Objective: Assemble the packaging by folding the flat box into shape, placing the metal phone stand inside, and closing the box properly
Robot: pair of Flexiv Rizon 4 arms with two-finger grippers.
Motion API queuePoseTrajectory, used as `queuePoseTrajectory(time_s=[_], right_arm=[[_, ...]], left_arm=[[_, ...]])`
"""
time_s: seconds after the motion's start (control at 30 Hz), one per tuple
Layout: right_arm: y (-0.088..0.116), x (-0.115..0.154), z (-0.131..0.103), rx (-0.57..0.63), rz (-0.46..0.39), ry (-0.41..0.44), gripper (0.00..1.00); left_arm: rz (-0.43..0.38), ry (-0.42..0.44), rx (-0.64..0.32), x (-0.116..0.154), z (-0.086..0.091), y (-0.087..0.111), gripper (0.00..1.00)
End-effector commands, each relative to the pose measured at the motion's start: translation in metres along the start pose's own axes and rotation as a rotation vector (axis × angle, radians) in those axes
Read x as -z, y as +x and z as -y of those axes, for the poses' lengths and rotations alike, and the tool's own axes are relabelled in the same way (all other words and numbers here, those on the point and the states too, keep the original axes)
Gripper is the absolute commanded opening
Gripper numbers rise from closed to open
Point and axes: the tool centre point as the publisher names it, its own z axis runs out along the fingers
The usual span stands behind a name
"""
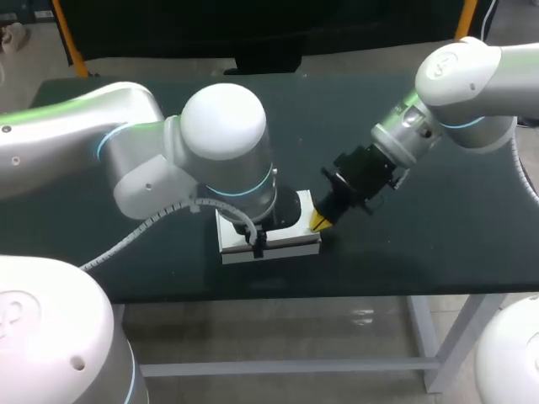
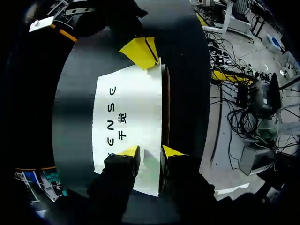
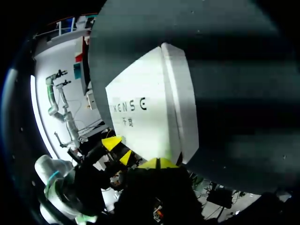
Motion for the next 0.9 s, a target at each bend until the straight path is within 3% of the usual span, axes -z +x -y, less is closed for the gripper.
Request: queuePoseTrajectory(time_s=[0.03,0.07,0.1,0.43,0.9], right_arm=[[-0.001,-0.001,0.000,0.000,0.000,-0.001,0.00],[-0.001,-0.001,0.000,0.000,-0.001,-0.001,0.00],[-0.001,-0.001,0.000,0.000,-0.001,-0.002,0.00],[0.001,-0.004,-0.001,0.004,-0.001,0.002,0.00],[0.002,-0.005,-0.002,0.002,0.003,0.002,0.00]], left_arm=[[-0.010,0.087,0.016,0.023,-0.025,-0.003,0.17],[-0.013,0.092,0.024,0.025,-0.026,-0.004,0.12],[-0.026,0.103,0.045,0.029,-0.028,-0.005,0.00],[-0.123,0.159,0.132,0.017,-0.041,-0.014,0.00],[-0.216,0.186,0.137,-0.004,-0.043,-0.008,0.00]])
